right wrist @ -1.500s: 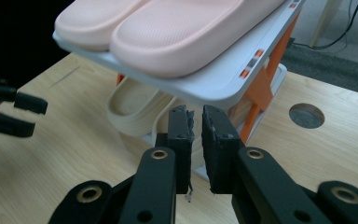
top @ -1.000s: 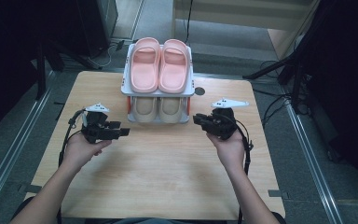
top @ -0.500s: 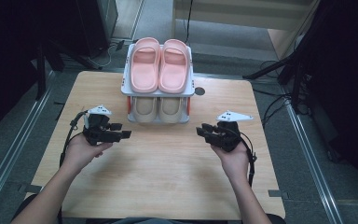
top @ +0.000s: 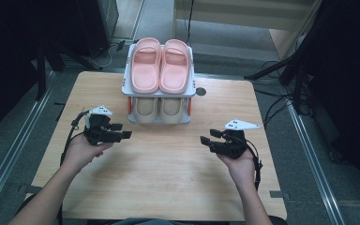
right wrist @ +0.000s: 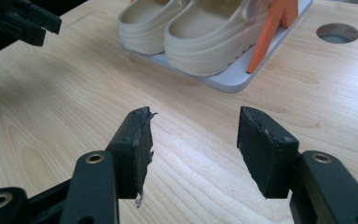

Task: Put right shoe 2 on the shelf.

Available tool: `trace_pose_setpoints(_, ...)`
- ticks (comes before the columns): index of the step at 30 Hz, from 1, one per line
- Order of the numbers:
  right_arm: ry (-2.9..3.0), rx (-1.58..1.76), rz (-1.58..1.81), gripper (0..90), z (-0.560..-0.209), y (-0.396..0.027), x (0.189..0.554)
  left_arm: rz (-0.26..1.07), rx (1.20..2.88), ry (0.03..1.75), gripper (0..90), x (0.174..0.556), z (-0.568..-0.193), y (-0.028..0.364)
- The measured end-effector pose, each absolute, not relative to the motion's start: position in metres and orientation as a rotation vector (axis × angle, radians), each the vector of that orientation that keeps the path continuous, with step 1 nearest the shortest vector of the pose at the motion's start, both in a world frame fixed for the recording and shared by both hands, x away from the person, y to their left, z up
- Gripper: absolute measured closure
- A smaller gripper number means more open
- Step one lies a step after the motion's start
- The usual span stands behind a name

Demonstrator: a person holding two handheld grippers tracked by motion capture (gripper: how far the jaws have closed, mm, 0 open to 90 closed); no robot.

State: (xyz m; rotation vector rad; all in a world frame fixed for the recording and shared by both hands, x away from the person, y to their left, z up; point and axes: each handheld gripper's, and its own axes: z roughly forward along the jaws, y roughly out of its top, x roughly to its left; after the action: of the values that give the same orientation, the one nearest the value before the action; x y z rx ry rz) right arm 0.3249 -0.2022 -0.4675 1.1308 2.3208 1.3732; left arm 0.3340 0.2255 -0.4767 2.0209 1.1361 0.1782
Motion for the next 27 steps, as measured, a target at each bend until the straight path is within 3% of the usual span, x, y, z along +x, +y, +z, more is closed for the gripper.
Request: trace_pose_setpoints(27, 2.337, 1.145, 1.34, 44.0, -0.4742, -0.2006, 0.3314, 0.184, 2.039, 1.144, 41.1, 0.3349, -0.4794, 0.224)
